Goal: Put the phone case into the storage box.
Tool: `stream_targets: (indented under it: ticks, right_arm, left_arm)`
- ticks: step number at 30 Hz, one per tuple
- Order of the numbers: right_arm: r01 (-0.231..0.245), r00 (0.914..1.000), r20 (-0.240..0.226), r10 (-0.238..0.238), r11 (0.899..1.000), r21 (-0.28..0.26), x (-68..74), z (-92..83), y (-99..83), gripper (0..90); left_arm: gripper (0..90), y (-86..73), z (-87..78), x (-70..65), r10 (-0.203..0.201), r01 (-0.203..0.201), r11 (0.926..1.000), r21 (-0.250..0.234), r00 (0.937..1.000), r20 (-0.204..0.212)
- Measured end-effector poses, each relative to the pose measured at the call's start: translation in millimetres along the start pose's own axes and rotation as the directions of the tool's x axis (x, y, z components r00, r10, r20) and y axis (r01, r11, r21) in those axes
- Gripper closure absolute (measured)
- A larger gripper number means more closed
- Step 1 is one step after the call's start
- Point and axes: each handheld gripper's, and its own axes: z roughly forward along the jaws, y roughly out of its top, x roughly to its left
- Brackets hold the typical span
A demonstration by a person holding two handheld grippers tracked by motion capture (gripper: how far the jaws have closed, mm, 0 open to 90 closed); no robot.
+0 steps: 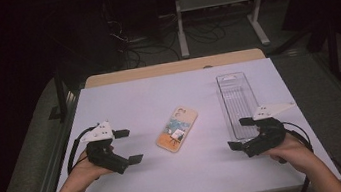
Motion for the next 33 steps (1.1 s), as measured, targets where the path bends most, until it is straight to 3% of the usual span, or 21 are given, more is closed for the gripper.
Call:
stream_targets:
  ticks: [25,33]
  right_arm:
    - [-0.007,1.0000,-0.004,0.007,1.000,0.002,-1.6,0.9,-1.7,4.3]
    - [-0.012,0.9999,-0.001,0.012,1.000,0.003,-1.5,1.3,-1.9,4.4]
  left_arm:
    - [0.0,7.3,8.2,2.9,-0.015,0.016,0.9997,-0.017,0.9999,0.007]
    - [0.0,12.7,16.3,3.5,0.002,-0.002,1.0000,-0.009,1.0000,0.006]
